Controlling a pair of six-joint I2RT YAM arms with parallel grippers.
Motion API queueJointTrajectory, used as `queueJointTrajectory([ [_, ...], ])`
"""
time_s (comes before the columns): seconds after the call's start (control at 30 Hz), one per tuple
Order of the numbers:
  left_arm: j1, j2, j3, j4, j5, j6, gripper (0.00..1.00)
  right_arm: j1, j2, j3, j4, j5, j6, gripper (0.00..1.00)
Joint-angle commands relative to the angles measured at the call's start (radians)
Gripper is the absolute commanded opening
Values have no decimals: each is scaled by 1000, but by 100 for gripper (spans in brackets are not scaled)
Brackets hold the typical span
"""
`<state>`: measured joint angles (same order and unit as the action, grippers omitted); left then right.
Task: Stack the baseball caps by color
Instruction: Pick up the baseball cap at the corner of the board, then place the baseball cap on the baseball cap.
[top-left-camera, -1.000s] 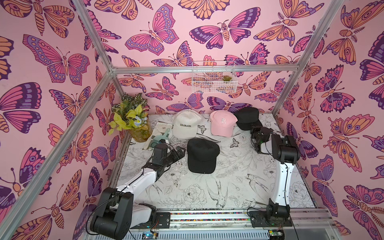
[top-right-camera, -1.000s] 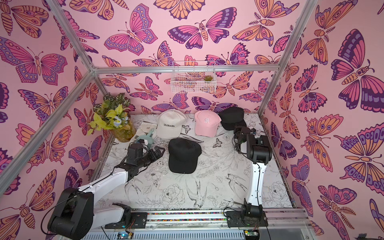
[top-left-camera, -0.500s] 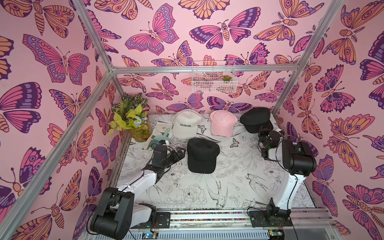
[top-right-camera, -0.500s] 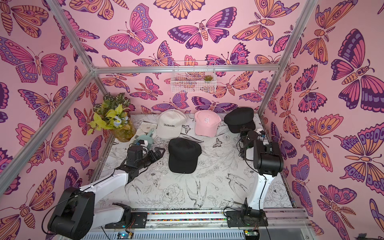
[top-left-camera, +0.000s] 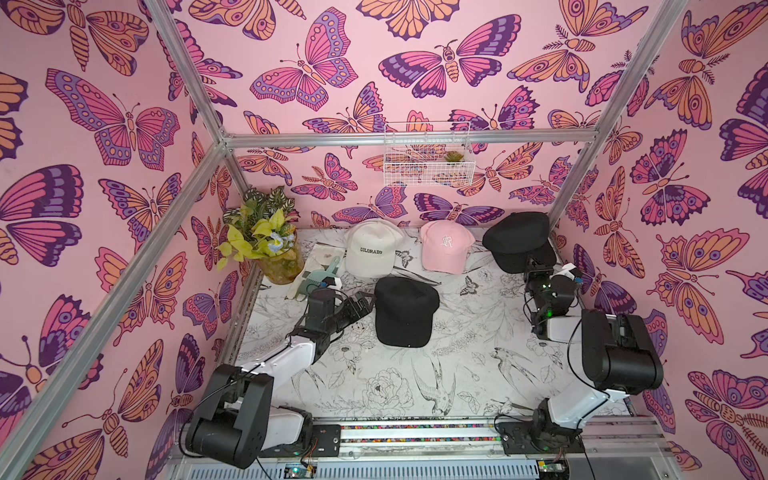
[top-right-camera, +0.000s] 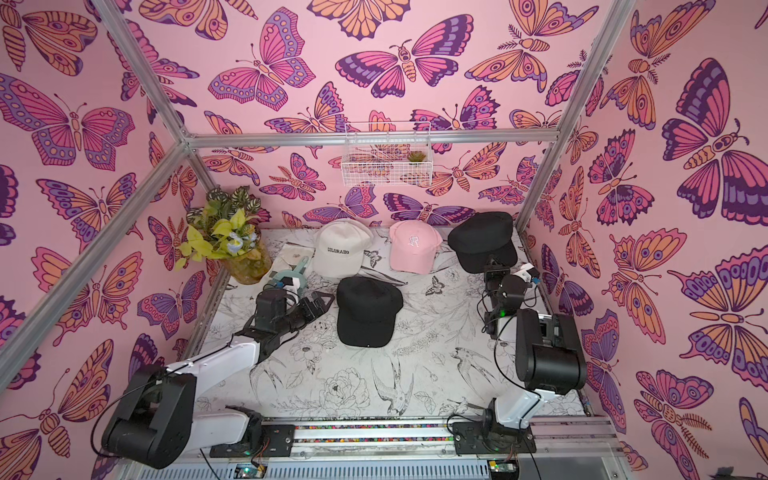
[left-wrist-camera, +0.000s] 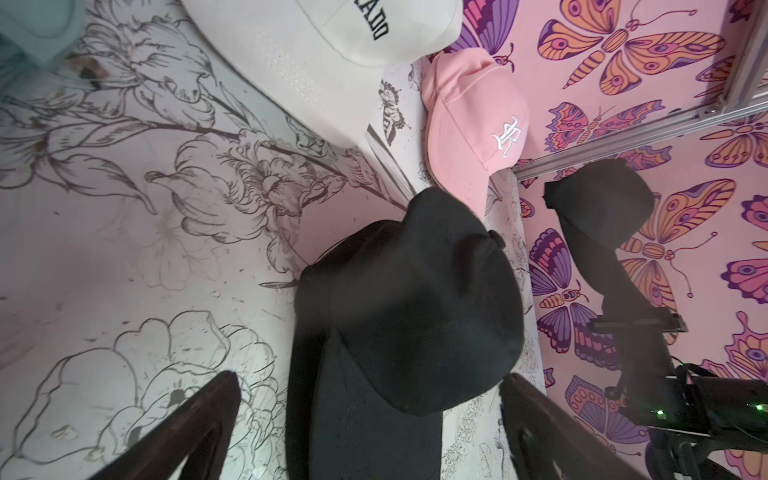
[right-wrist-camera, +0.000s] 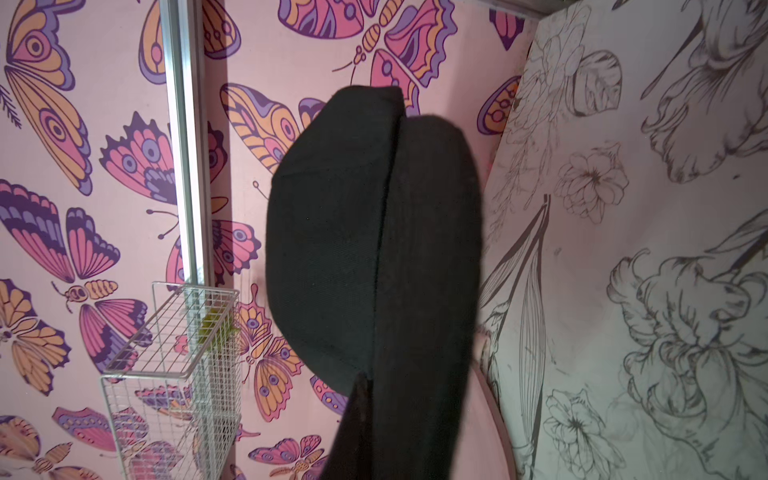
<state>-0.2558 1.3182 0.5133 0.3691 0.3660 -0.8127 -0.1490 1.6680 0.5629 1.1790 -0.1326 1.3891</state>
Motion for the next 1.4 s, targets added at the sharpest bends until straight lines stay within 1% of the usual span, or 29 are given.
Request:
queueJointTrajectory([
  [0.0,5,10,31,89,87,-17,100,6,-66,-5,82,-117,43,0],
  [0.07,0,11,56,97,115,-20,100,21,-133,-23,72,-121,18,0],
  [0.13,-7,9,80,101,135,-23,100,47,-213,-46,6,-106,-11,0],
  [0.2,-21,8,102,117,155,-38,100,88,-304,-73,-72,-66,-61,0],
  [0.27,-41,17,132,149,185,-64,100,161,-426,-113,-162,27,-126,0],
  [0.33,-73,33,159,190,209,-94,100,242,-543,-155,-229,160,-190,0],
  [0.4,-112,54,185,238,220,-126,100,328,-639,-181,-269,266,-257,0],
  [0.43,-131,69,200,269,223,-143,100,365,-688,-190,-276,299,-290,0],
  [0.5,-175,104,232,337,235,-175,99,410,-752,-200,-286,332,-306,0],
  [0.6,-234,183,292,462,271,-231,98,430,-812,-196,-311,330,-274,0],
  [0.73,-304,302,375,631,316,-308,95,441,-819,-210,-263,336,-174,0],
  [0.8,-343,353,413,690,320,-334,93,453,-798,-207,-219,330,-157,0],
  [0.93,-394,447,513,712,348,-342,90,498,-711,-169,-111,284,-150,0],
  [1.03,-406,491,564,711,336,-331,89,555,-655,-147,-50,287,-170,0],
  [1.2,-407,563,613,696,300,-289,86,640,-585,-138,72,338,-237,0],
  [1.37,-407,621,658,767,313,-343,78,673,-549,-126,94,353,-242,0],
])
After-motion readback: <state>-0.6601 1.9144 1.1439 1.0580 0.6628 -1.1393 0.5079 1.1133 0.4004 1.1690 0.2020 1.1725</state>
